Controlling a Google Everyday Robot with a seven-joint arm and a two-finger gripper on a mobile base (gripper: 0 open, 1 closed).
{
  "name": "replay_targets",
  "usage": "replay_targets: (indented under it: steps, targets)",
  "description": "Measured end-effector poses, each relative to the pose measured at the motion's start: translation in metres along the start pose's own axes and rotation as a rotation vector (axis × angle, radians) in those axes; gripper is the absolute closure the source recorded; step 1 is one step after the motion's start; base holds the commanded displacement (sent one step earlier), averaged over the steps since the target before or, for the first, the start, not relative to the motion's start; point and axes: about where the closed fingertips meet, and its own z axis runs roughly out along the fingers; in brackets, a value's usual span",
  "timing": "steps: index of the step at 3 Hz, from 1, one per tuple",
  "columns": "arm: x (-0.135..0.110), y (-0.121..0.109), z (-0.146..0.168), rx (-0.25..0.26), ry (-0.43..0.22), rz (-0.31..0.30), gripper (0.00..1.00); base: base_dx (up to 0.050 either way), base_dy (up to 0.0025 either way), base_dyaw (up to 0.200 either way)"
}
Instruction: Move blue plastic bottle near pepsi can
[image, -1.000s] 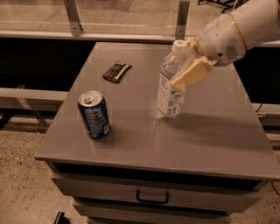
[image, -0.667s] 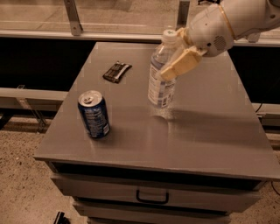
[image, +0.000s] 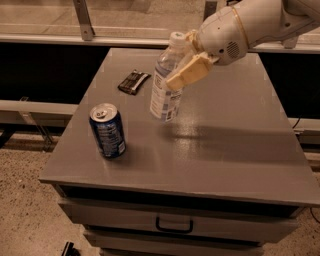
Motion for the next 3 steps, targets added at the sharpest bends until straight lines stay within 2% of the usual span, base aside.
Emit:
replay_targets:
  steps: [1, 2, 3]
  targets:
    - [-0.001, 0.0, 0.002, -0.004, -0.005, -0.001, 1.0, 0.0, 0.0, 0.0]
    - [-0.009, 0.004, 0.011, -0.017, -0.054, -0.037, 1.0, 0.0, 0.0, 0.0]
    - [-0.027, 0.014, 0.029, -0.06, -0.104, -0.102, 1.0, 0.0, 0.0, 0.0]
